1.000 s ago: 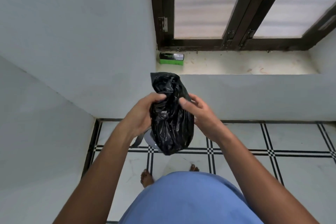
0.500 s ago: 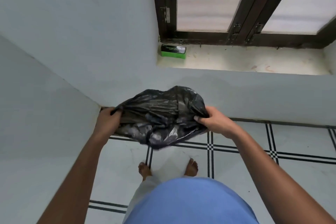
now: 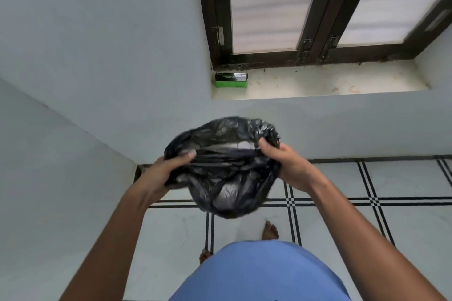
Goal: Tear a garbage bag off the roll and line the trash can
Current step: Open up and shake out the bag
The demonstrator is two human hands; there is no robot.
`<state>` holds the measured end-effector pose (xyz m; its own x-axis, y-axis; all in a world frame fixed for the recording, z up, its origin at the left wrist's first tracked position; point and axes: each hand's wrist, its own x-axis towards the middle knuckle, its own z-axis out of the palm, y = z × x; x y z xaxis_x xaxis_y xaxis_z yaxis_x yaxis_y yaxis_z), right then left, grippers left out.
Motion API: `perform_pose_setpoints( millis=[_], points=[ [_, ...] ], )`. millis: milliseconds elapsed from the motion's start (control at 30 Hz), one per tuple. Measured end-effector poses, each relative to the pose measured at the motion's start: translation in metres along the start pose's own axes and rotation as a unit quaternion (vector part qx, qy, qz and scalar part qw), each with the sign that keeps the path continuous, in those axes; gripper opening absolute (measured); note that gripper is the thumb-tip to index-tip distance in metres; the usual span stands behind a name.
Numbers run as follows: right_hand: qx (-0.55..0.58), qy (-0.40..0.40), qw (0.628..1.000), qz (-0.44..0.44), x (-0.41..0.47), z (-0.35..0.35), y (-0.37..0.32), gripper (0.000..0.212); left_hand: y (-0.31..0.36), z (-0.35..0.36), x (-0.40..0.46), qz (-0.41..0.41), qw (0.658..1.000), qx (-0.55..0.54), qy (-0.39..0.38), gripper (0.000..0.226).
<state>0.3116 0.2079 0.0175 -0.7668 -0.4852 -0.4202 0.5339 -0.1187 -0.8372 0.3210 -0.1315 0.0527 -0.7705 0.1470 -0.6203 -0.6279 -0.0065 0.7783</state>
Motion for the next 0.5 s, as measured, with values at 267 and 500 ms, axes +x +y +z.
perform_pose_setpoints(
  millis=[267, 500],
  points=[
    [-0.507, -0.016, 0.822, 0.257, 0.031, 0.017, -0.047, 0.026, 0.038, -0.042, 0.024, -0.109, 0.852, 0.504, -0.090, 0.059],
    [-0.353, 0.348, 0.767, -0.407, 0.020, 0.091, -0.186, 0.029, 0.169, 0.008, -0.027, 0.508, 0.712, 0.252, 0.413, 0.050]
  ],
)
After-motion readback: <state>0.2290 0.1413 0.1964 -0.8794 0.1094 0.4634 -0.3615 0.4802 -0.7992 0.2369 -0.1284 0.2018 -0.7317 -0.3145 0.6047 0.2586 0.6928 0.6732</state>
